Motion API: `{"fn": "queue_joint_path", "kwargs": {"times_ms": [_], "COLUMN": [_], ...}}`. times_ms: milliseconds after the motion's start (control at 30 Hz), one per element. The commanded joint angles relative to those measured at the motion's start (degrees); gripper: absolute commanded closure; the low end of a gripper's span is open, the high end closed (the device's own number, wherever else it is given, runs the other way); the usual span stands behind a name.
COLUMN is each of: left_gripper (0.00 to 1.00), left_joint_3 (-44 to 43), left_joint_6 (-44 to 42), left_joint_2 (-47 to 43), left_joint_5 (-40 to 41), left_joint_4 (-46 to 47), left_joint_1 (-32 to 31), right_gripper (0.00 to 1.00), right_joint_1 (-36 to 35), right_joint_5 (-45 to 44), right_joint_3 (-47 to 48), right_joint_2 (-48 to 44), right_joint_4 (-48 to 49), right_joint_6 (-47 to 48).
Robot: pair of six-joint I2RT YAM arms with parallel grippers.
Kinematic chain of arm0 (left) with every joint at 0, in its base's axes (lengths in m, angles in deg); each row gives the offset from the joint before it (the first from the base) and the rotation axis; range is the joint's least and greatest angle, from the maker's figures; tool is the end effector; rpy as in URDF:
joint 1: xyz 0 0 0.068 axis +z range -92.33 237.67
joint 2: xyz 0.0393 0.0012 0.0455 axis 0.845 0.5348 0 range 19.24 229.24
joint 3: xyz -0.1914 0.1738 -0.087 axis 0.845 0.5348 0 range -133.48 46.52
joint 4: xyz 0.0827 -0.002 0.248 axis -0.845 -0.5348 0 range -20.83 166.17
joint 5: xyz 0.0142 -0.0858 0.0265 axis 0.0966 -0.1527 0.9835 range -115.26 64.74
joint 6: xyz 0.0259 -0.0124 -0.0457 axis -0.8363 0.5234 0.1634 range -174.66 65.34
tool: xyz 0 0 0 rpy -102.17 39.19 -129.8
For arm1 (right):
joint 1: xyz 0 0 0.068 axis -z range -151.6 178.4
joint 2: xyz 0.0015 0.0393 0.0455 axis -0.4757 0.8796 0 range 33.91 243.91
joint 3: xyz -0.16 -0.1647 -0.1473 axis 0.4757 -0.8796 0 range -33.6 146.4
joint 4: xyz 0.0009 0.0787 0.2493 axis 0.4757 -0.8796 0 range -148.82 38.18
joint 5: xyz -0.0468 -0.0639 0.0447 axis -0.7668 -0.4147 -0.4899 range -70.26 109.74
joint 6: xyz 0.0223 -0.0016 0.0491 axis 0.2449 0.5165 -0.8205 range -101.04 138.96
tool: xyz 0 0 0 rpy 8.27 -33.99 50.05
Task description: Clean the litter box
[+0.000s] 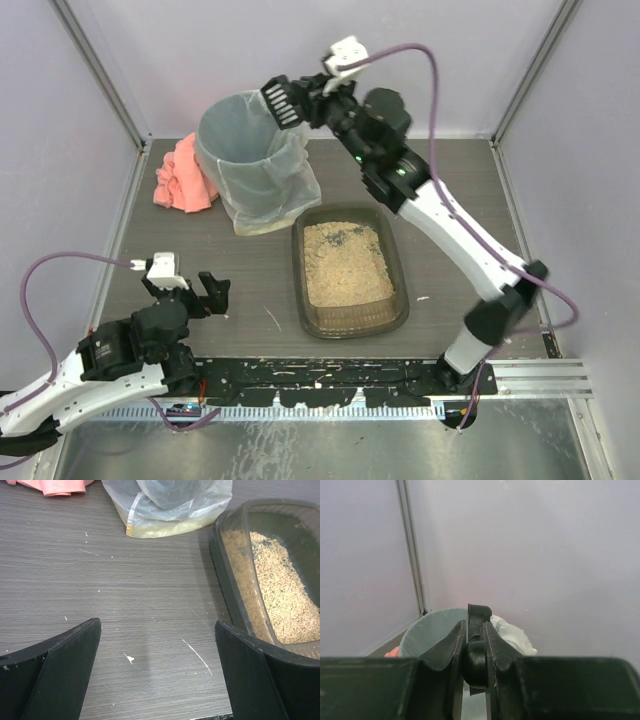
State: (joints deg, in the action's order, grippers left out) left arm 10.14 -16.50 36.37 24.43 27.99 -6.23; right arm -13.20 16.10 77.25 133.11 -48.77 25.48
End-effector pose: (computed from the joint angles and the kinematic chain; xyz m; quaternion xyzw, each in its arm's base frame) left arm 0.0526 -0.0456 0.2817 -0.0340 0.8095 -0.1308 0.5713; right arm 0.2976 0.2612 0.5102 -0.2259 0.5677 0.2201 0.7604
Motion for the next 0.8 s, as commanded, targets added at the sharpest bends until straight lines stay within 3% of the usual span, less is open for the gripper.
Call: {"fn": "queue_joint_path", "kwargs": {"times_ms": [0, 367, 567, 767], "left_gripper": [0.02, 0.02, 0.02, 0.02], "left_joint_3": [0.81, -0.42, -0.70, -0.32], "left_joint_6": [-0.64, -4.25, -7.06, -9.06], "left_joint_2": [-3.20, 3.97, 11.29, 18.45], "left_joint_5": [1.08, -0.59, -3.40, -8.46], "left_joint_4": [3.58, 7.74, 15.73, 25.37], "left_joint_1": [0.00, 0.00, 0.00, 0.00], "right_gripper": [0.99, 0.99, 0.99, 0.99], "right_joint_1": [0.14, 0.13, 0.16, 0.14], "right_joint_5": [-7.78, -24.55, -22.24, -22.05], "right_joint_3": [-11.16, -47.96, -51.28, -51.24], "right_joint_2": [-16.62, -46.08, -45.96, -39.63], "right_joint_4": [5.59, -4.12, -15.11, -18.38], "right_joint_6": [-4.53, -14.85, -23.87, -30.57]}}
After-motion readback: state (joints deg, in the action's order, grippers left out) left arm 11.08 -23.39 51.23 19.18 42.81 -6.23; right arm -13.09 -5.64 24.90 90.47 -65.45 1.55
